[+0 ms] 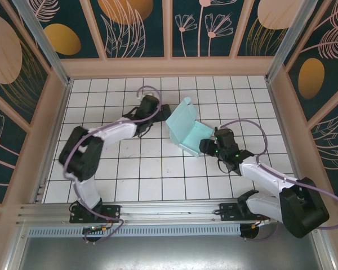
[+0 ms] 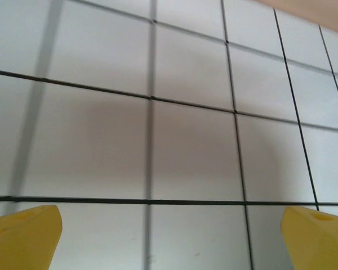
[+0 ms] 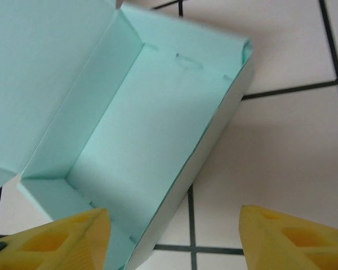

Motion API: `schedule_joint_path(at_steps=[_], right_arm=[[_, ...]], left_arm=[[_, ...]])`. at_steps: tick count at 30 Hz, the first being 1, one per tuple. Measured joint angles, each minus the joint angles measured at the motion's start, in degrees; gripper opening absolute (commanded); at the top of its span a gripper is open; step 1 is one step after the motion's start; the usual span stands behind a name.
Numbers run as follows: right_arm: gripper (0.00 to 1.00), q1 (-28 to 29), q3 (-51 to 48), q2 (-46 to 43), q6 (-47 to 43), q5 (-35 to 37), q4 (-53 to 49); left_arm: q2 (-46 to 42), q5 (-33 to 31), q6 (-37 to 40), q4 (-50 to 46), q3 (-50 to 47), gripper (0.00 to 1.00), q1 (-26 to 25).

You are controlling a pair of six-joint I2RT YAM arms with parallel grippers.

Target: Fold the paper box

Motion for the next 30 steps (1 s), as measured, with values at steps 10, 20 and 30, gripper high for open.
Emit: schedule_joint_path(at_steps=[10, 20, 30], right_arm=[[0.59, 6.97, -0.7, 5.7, 2.69, -4.02, 5.05], [0.6, 13.7, 9.18, 22.23, 0.87, -8.28, 12.17], [0.6, 15.06, 18.49, 29.57, -5.14, -10.19, 15.26]], left_arm=[[-20.9, -6.49, 0.33, 3.54, -20.24, 0.99, 2.25], [-32.54, -6.45, -2.19, 6.88, -36.28, 0.99, 2.27], [-33.2, -4.42, -4.59, 10.03, -38.97, 0.99, 2.27]])
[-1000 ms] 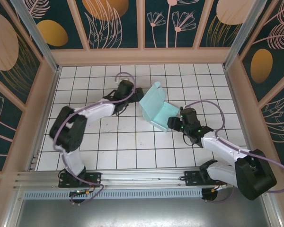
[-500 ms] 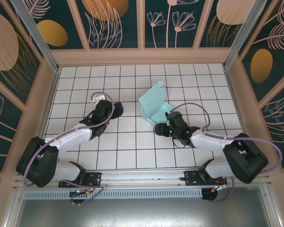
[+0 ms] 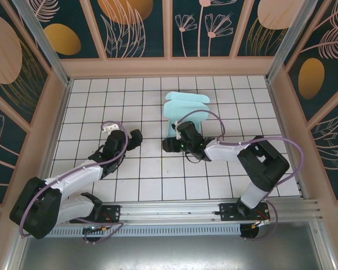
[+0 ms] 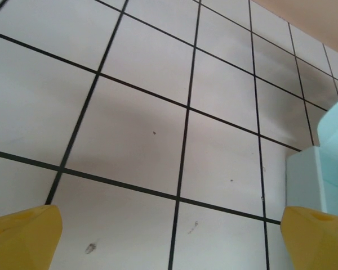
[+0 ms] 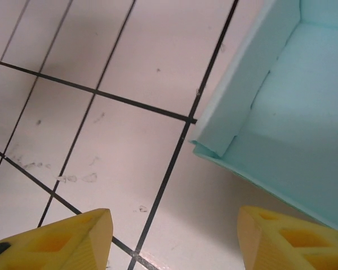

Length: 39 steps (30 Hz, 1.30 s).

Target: Fold the paper box

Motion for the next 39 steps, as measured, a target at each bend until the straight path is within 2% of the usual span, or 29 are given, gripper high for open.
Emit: schedule_joint_path(at_steps=[3, 5, 11, 16, 19, 22, 28, 32, 35, 37, 39], right_arm=[[0.6, -1.07, -3.23, -6.21, -0.5, 0.68, 0.48], [0.6, -3.78, -5.6, -11.08, -0.28, 1.03, 0.57], [0.62, -20.55, -8.28, -19.58, -1.18, 1.88, -0.61], [0.63, -32.13, -4.31, -20.44, -7.15, -3.39, -5.86], [0.63, -36.81, 1.03, -19.19, -11.32, -7.41, -9.35], [0.63, -39.21, 5.86, -17.2, -14.16, -10.19, -11.04], [0.63, -40.41, 10.51, -14.82, -17.14, -15.08, -14.01], [0.63, -40.41, 10.93, -14.16, -18.62, -17.0, -16.7], [0.63, -40.41, 10.93, -14.16, -19.65, -17.62, -18.29], [0.64, -40.41, 10.93, -14.19, -20.11, -17.62, -19.06], [0.64, -40.41, 10.93, -14.21, -20.52, -17.62, -19.76]], left_arm=[[3.89, 2.6, -0.22, 2.54, 1.09, 0.97, 0.0], [8.46, 4.44, -0.24, 3.91, 3.26, 0.95, 0.0], [17.51, 9.18, 2.51, 5.88, 11.26, 0.96, 0.0], [18.49, 10.73, 13.16, 3.76, 20.94, 0.99, 0.0], [21.53, 12.24, 21.27, -0.15, 30.88, 0.97, 0.0], [26.53, 14.86, 29.29, -4.39, 40.92, 0.86, 0.11], [37.92, 20.57, 43.95, -17.44, 57.64, 0.86, 1.05], [44.26, 23.43, 51.19, -26.12, 66.07, 0.74, 2.73], [48.06, 26.12, 55.3, -31.45, 71.45, 0.73, 4.28], [50.34, 28.52, 58.62, -35.78, 75.17, 0.61, 5.18], [52.81, 30.25, 61.29, -39.87, 79.43, 0.61, 5.53]])
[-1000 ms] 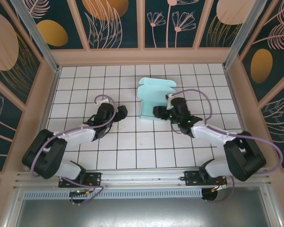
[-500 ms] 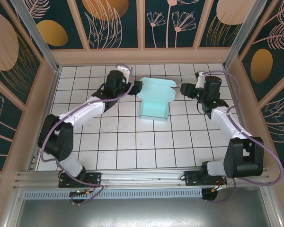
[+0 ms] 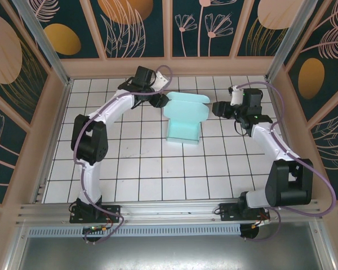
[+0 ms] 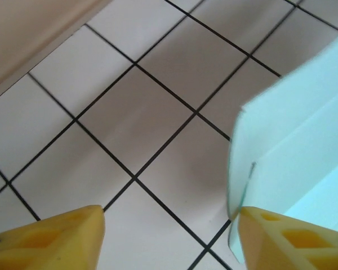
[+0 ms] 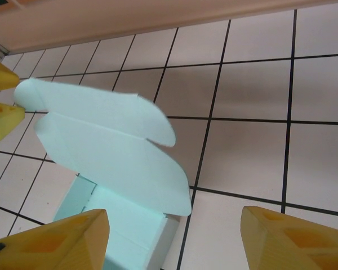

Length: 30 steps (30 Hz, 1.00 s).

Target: Fold the paper box

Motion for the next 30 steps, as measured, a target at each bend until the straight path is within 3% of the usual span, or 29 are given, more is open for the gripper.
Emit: schedule_joint_path(at_steps=[7, 13, 19, 30], right_arm=[[0.64, 0.0, 0.0, -0.17, -0.96, 0.02, -1.42], [0.64, 0.0, 0.0, -1.4, -1.01, 0.04, -1.68], [0.64, 0.0, -0.02, -2.29, -1.27, 0.24, -2.03], [0.65, 0.92, 0.37, -2.36, -4.31, 2.69, -5.29]], left_arm=[[6.14, 3.67, 6.4, -9.22, 9.33, 0.61, -0.09], [8.09, 5.97, 9.16, -12.87, 11.93, 0.47, -0.2], [8.52, 8.87, 10.51, -13.86, 12.68, 0.23, -0.2], [3.89, 11.37, 12.13, -10.75, 3.89, 0.09, -0.2]])
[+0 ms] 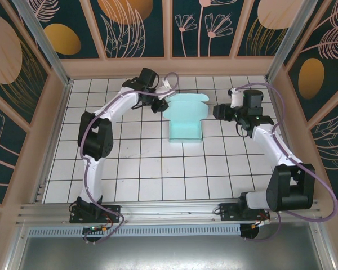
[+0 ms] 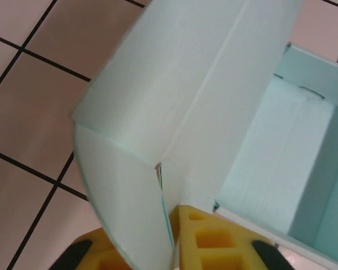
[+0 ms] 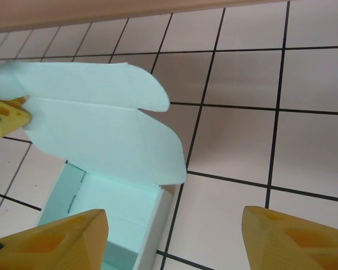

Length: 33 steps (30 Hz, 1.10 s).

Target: Fold the paper box

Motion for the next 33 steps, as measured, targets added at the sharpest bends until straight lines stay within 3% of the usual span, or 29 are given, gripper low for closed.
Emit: schedule_joint_path(at_steps=[5, 19, 27, 33], right_arm=[[0.68, 2.03, 2.99, 1.2, -3.72, 1.36, -1.14], [0.7, 8.66, 11.37, 9.64, -26.21, 3.19, -5.88], [0.42, 9.6, 16.02, 16.22, -34.47, 6.25, -14.71], [0.37, 9.18, 20.24, 19.61, -37.88, 6.05, -20.2]], left_arm=[[-3.28, -0.02, 0.7, 2.38, -3.65, 0.0, -0.04], [-4.61, 1.46, 2.75, 2.69, -5.53, 0.0, -0.04], [-5.97, 3.54, 2.8, 1.4, -7.54, 0.0, -0.04], [-6.19, 4.0, 3.23, 0.81, -7.85, 0.0, -0.04]])
